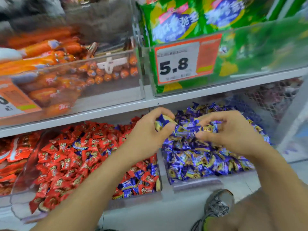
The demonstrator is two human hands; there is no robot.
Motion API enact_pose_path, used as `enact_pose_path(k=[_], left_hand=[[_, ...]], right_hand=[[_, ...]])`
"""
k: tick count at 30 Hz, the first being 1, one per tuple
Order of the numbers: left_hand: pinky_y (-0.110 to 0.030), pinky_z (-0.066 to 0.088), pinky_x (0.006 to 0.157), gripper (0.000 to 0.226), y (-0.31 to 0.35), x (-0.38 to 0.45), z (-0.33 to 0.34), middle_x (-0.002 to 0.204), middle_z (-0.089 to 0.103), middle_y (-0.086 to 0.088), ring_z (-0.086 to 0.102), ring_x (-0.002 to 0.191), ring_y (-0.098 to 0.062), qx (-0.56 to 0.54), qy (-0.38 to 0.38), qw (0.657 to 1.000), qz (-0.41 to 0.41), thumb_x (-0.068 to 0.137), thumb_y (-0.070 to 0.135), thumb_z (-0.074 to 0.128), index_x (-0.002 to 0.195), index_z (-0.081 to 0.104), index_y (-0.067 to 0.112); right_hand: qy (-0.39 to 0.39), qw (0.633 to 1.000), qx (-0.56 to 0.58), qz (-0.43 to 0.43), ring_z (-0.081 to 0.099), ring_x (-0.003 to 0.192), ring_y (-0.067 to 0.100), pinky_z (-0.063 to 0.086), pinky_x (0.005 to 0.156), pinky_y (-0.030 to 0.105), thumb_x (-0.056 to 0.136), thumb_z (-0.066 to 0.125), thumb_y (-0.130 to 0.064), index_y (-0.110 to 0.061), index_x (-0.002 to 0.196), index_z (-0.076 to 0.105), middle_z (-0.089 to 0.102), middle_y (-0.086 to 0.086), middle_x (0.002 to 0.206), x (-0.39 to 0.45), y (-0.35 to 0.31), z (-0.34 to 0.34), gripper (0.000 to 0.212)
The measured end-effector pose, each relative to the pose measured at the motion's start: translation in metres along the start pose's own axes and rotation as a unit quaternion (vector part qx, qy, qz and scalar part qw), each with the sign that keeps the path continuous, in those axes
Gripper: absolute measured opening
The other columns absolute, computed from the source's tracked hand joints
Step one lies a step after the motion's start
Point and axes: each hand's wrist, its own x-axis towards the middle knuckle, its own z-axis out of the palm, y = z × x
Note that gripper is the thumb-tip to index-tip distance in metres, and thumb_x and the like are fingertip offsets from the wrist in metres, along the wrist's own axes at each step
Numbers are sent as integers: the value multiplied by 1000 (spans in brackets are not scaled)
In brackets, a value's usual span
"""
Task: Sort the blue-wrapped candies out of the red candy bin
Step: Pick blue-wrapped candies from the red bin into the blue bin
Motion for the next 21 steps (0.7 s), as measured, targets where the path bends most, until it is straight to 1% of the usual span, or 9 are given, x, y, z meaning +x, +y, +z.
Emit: enact_pose_path(k=[2, 4, 6, 9, 12, 14, 16, 18, 21], left_hand=[[-27, 51, 75, 20, 6, 20, 16, 92, 65, 7, 59, 70, -5, 29, -56, 997, 36, 91, 16, 61, 107, 61, 28], [-32, 48, 92, 35, 9, 33, 27, 114, 63, 3, 63, 96, -15, 69, -122, 988, 58, 88, 19, 62, 121, 59, 32], [-28, 39, 104, 53, 7, 33, 31, 131, 57, 1, 53, 117, -15, 137, -142, 978, 70, 89, 28, 63, 139, 47, 34], [-26, 33, 101, 45, -3, 8, 14, 124, 56, 6, 47, 118, -12, 169, -14, 982, 86, 91, 32, 59, 135, 49, 37], [-17, 38, 91, 16, -25, -32, -14, 104, 62, 14, 55, 101, -1, 168, 96, 976, 103, 90, 24, 61, 105, 66, 29], [-19, 41, 91, 11, -48, -59, -36, 100, 63, 22, 56, 99, 2, 190, 36, 979, 57, 89, 41, 60, 98, 66, 37], [-34, 39, 106, 48, -80, -83, -55, 123, 57, 25, 45, 121, -1, 274, -98, 957, -3, 80, 73, 45, 111, 64, 43], [-43, 22, 119, 81, -108, -101, -68, 152, 34, 15, 21, 145, -20, 363, -196, 909, -53, 66, 87, 34, 132, 54, 45], [-36, 19, 118, 85, -130, -111, -85, 155, 32, 4, 22, 146, -24, 347, -186, 918, -44, 64, 88, 46, 131, 57, 37]], right_hand=[[28, 999, -42, -19, 69, 77, 1, 51, 73, 17, 72, 86, -9, -31, 80, 73, 74, -9, 100, 5, 15, -13, 27], [50, 998, -36, -35, 70, 94, 17, 56, 85, 41, 74, 83, -6, -37, 86, 72, 72, -17, 101, 8, 22, -18, 34], [62, 996, -22, -60, 65, 107, 10, 52, 96, 44, 76, 82, -9, -38, 94, 72, 70, -18, 108, 8, 24, -18, 36], [95, 990, -46, -92, 59, 113, 3, 49, 100, 42, 81, 78, -12, -38, 101, 69, 66, -15, 115, 8, 24, -14, 34], [113, 984, -50, -129, 60, 102, 2, 50, 92, 34, 85, 72, -10, -32, 100, 70, 67, -13, 108, 5, 10, 1, 27], [92, 977, -70, -178, 60, 96, 1, 49, 87, 25, 87, 69, -8, -27, 99, 70, 66, -13, 102, -2, -9, 23, 23], [43, 964, -88, -246, 59, 98, 2, 46, 89, 20, 87, 69, -7, -21, 102, 70, 65, -9, 102, -11, -31, 52, 21], [-27, 945, -102, -308, 58, 106, 11, 45, 94, 27, 88, 68, -9, -18, 106, 68, 62, -5, 107, -18, -52, 84, 21], [-126, 924, -147, -330, 55, 109, 16, 44, 97, 33, 87, 68, -17, -20, 113, 64, 57, -3, 114, -18, -73, 125, 26]])
